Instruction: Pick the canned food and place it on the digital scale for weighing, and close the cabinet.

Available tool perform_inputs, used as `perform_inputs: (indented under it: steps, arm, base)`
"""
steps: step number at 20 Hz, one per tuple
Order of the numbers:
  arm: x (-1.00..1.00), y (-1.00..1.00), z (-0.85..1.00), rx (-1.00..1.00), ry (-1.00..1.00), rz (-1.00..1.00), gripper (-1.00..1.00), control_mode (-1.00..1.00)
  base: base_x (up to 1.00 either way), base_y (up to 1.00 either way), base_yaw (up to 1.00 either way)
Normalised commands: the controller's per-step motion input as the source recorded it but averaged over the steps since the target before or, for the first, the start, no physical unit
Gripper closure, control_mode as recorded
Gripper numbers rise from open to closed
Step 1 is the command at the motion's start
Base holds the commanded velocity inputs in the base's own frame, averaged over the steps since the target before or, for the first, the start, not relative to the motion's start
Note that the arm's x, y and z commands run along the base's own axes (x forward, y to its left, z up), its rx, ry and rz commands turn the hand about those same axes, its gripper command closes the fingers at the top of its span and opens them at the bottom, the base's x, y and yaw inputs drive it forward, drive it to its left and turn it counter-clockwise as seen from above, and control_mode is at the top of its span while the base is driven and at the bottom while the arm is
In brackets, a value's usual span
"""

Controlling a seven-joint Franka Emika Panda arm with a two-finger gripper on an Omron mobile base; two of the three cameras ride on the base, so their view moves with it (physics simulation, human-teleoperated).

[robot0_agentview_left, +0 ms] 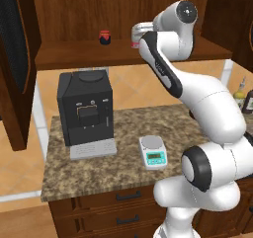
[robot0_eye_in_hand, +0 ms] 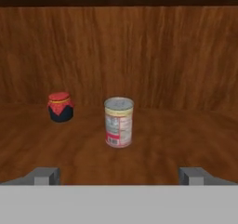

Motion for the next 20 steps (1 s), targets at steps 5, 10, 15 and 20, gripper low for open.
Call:
perform_inputs:
  steps: [5, 10, 15, 20]
  arm:
    - [0.31, 0.01, 0.02, 0.00, 0.07, 0.00, -1.00, -1.00]
    - [0.29, 0.00, 0.01, 0.00, 0.08, 0.01, -1.00, -1.00]
    - [0.22, 0.00, 0.00, 0.00, 0.09, 0.06, -1.00, -1.00]
    - [0.17, 0.06, -0.16, 0.00, 0.05, 0.01, -1.00, -1.00]
  base:
    - [0.00, 0.00, 0.00]
    - [0.00, 0.00, 0.00]
    - [0.00, 0.00, 0.00]
    - [0.00, 0.00, 0.00]
